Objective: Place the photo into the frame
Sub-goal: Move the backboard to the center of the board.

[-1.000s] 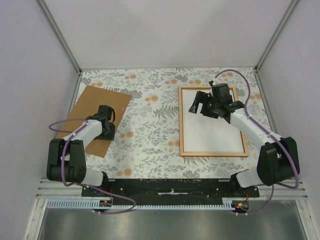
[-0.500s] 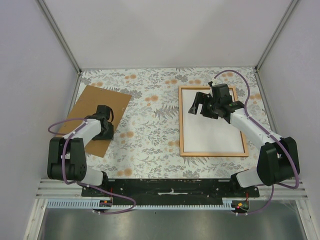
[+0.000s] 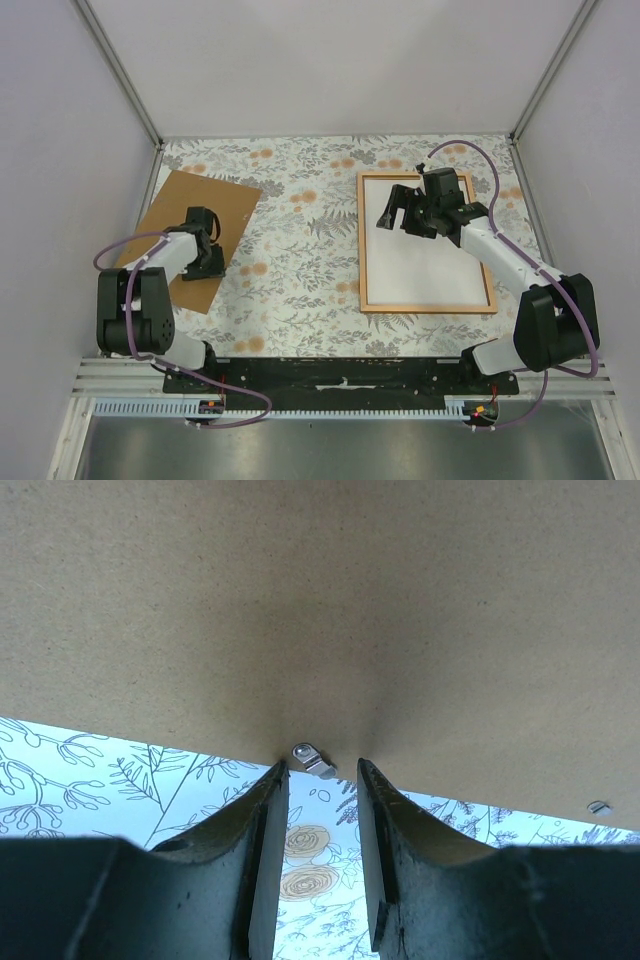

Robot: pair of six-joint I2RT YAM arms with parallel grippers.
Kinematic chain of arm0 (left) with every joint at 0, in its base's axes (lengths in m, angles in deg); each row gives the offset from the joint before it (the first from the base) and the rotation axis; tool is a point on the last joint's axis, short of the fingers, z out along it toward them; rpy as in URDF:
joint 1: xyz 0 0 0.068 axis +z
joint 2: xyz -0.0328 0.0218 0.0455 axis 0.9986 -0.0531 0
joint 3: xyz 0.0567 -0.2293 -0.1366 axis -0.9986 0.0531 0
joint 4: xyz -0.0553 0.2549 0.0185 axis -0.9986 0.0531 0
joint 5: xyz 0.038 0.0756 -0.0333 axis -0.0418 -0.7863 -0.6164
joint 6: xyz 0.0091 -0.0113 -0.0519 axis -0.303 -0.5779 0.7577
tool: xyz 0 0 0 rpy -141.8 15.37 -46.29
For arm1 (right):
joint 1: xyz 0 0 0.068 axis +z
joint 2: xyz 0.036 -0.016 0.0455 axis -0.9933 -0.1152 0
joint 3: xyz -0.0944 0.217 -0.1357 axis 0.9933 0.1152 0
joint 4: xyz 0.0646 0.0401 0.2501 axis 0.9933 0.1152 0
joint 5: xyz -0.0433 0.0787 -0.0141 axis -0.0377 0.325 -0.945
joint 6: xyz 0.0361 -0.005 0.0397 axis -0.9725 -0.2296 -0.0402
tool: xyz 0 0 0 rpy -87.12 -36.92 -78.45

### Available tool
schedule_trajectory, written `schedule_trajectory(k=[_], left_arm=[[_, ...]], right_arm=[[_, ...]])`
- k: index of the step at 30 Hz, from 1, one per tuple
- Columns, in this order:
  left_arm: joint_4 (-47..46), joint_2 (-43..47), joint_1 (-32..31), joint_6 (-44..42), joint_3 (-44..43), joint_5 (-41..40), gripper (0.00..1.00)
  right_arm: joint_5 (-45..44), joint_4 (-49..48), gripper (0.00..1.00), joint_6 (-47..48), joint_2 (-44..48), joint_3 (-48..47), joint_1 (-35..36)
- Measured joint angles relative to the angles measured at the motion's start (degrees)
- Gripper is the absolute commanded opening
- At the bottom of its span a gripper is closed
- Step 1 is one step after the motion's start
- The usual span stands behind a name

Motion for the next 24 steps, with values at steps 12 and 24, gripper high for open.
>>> schedule_trajectory(k=[12,24], left_arm=[[4.02,-3.56,2.21,2.34,-3.43,3.02,0.33],[4.96,-4.35,2.89,1.07,-3.98,4.66,0.02]], right_arm=[[1.22,0.02,0.94,0.24,-0.02,0.00,0.00],[1.42,0.07,0.94,0.39,-0.02,0.00,0.00]])
